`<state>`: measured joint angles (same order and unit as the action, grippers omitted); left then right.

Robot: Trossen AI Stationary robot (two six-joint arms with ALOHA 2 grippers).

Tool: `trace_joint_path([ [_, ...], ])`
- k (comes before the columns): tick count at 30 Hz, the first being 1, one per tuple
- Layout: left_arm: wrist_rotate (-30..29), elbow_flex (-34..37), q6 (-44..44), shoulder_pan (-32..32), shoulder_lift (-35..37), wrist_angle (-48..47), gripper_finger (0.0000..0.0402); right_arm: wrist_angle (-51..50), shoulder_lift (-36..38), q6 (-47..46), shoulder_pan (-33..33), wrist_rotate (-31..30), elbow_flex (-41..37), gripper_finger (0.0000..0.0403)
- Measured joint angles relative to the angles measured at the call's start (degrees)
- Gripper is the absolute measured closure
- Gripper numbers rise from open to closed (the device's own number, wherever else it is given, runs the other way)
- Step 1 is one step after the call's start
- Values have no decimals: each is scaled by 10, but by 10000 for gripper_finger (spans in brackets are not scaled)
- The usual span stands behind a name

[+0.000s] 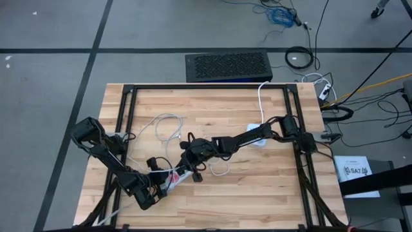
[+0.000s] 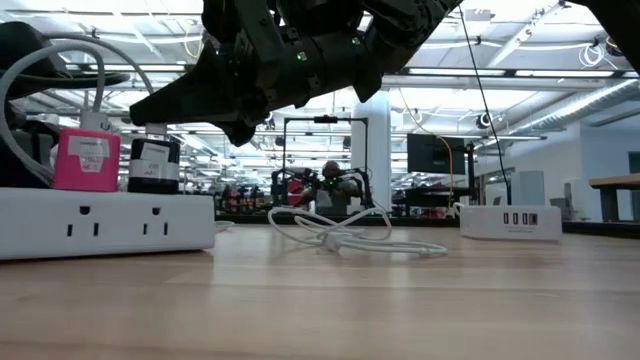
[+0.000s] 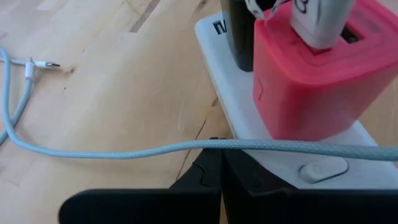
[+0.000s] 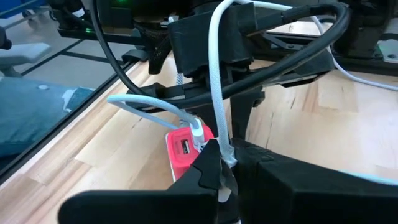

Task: Insert USB
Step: Insert the top right white cable charger into the black adapter charger

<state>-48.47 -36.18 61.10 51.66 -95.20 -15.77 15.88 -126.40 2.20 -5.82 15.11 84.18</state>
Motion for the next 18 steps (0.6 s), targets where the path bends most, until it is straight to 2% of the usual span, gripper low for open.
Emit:
trace_joint_path([
  [7,0,0,0,0,0,1,401,-6,1,-36,1,0,1,394],
  [15,5,0,0,1,0,5,401,-18,-2,-63,6,-8,-1,311],
  [18,5,0,0,1,0,4,401,-19,-2,-61,7,-7,-1,292],
])
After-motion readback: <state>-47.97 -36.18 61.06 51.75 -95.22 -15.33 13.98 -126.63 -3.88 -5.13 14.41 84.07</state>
